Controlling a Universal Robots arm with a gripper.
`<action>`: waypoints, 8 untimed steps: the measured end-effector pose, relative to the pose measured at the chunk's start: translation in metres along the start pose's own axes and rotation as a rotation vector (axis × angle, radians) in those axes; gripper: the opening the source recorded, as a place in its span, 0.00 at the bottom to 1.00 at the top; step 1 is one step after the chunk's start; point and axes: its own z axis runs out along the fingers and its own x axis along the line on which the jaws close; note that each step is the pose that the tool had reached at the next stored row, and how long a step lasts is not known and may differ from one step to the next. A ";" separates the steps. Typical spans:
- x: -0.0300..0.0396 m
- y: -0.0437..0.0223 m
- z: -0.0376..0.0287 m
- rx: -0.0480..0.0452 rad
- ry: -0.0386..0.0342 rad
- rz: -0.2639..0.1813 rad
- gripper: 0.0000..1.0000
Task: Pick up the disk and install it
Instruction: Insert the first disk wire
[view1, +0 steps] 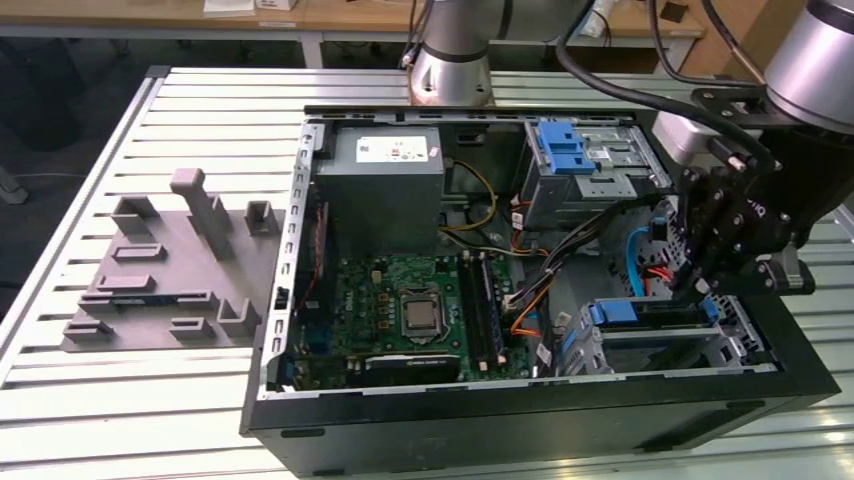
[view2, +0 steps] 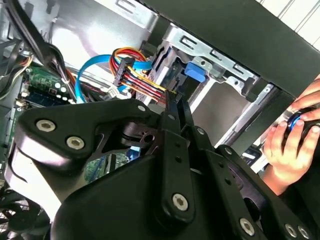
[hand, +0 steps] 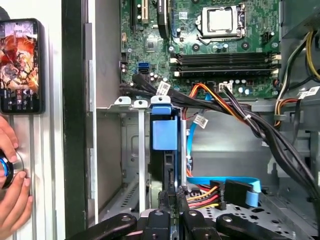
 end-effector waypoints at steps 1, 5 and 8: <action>0.0000 0.0000 0.0008 -0.0004 -0.0001 0.004 0.16; -0.0004 0.0000 0.0020 -0.0020 0.0004 0.016 0.16; -0.0006 0.0000 0.0030 -0.0030 0.0006 0.028 0.16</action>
